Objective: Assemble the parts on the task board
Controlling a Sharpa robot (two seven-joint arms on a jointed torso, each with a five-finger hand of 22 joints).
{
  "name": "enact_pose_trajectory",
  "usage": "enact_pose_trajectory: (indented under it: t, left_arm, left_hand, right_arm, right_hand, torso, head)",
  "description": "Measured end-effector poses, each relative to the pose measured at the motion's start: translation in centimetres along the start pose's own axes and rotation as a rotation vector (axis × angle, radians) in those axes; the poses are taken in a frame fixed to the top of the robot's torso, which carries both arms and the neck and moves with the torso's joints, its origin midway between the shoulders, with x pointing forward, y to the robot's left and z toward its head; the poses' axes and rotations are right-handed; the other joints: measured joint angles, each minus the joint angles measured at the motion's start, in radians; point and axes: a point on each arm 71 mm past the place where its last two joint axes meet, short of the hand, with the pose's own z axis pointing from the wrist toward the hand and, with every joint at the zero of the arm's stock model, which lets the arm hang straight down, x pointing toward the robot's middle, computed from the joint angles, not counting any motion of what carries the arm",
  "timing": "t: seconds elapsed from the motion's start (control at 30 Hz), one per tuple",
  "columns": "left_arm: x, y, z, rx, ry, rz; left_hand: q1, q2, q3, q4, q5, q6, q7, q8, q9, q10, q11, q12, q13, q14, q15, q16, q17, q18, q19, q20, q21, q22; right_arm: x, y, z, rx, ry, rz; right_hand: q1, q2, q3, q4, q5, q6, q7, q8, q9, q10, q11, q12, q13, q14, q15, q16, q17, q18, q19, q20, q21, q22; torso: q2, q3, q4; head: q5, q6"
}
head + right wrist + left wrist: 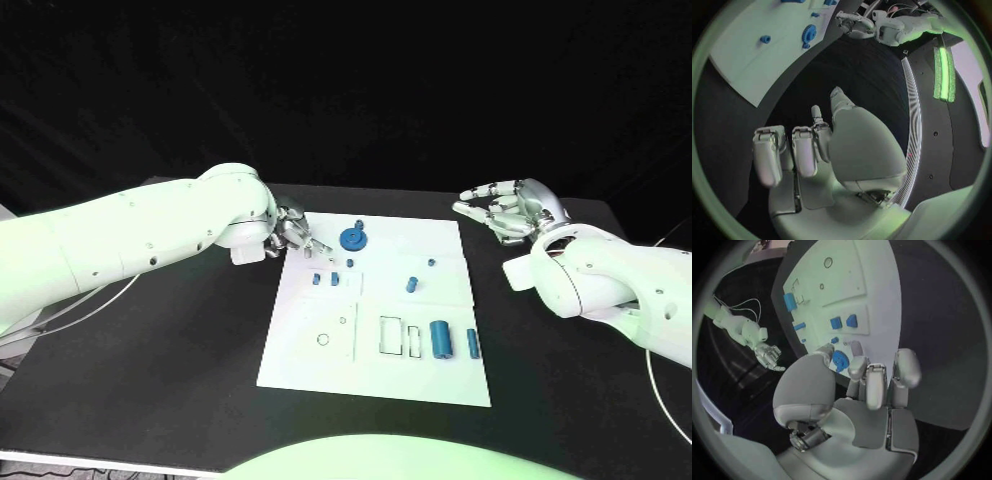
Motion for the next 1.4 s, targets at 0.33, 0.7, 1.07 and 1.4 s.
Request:
enact_pose_trajectory:
  t: [0.33,0.7,1.07,1.4]
  left_arm:
    - [1.4,-2.4,-0.3,0.319,-0.145,-0.104]
    - [4.1,-4.1,0.0,0.589,-0.345,0.064]
    - [5.3,-5.0,0.7,0.619,-0.387,0.265]
    - [5.4,-4.7,1.4,0.556,-0.370,0.347]
  left_hand:
    - [0.389,-0.071,0.146,-0.004,0.009,-0.231,0.090,-0.069,-0.197,-0.391,0.105,-0.379,-0.419,-0.473,0.100,-0.412,-0.559,0.043,-0.308,0.101,-0.472,-0.331]
    - [0.426,-0.118,0.186,-0.007,0.005,-0.178,0.058,-0.089,-0.358,-0.383,0.116,-0.480,-0.583,-0.436,0.107,-0.321,-0.602,0.043,-0.263,0.101,-0.458,-0.315]
    - [0.422,-0.122,0.156,-0.007,0.005,-0.083,0.051,-0.127,-0.446,-0.343,0.104,-0.488,-0.647,-0.355,0.098,-0.157,-0.543,0.043,-0.248,0.094,-0.382,-0.248]
    - [0.441,-0.122,0.173,-0.008,0.005,-0.036,0.046,-0.161,-0.473,-0.307,0.103,-0.514,-0.679,-0.349,0.095,-0.118,-0.542,0.043,-0.248,0.094,-0.356,-0.219]
  right_arm:
    - [-0.2,-0.2,0.0,0.002,-0.007,-0.003]
    - [-0.2,-0.4,0.0,0.000,-0.006,-0.006]
    - [0.2,-0.4,-0.1,-0.003,0.000,-0.008]
    - [0.3,-0.4,-0.1,-0.004,0.003,-0.009]
  right_hand:
    - [0.000,0.000,-0.003,0.003,0.000,0.000,0.000,0.000,0.000,0.000,0.000,0.000,0.000,0.000,0.000,0.000,0.000,0.000,0.000,0.000,-0.004,0.000]
    - [0.000,0.000,-0.003,0.003,0.000,0.000,0.000,0.000,0.000,0.000,0.000,0.000,0.000,0.000,0.000,0.000,0.000,0.000,0.000,0.000,-0.004,0.001]
    - [0.000,0.000,-0.003,0.003,0.000,0.000,0.000,0.000,0.000,0.000,0.000,0.000,0.000,0.000,0.000,0.000,0.000,0.000,0.000,0.000,-0.004,0.001]
    - [0.000,0.000,-0.003,0.003,0.000,0.000,0.000,0.000,0.000,0.000,0.000,0.000,0.000,0.000,0.000,0.000,0.000,0.000,0.000,0.000,-0.004,0.000]
  torso:
    - [0.000,0.0010,0.0003]
    - [0.001,0.0005,-0.0005]
    - [0.002,0.0011,-0.0016]
    - [0.002,0.0011,-0.0012]
  head:
    - [-0.006,0.007]
    - [-0.012,0.015]
    - [-0.013,0.020]
    - [-0.015,0.017]
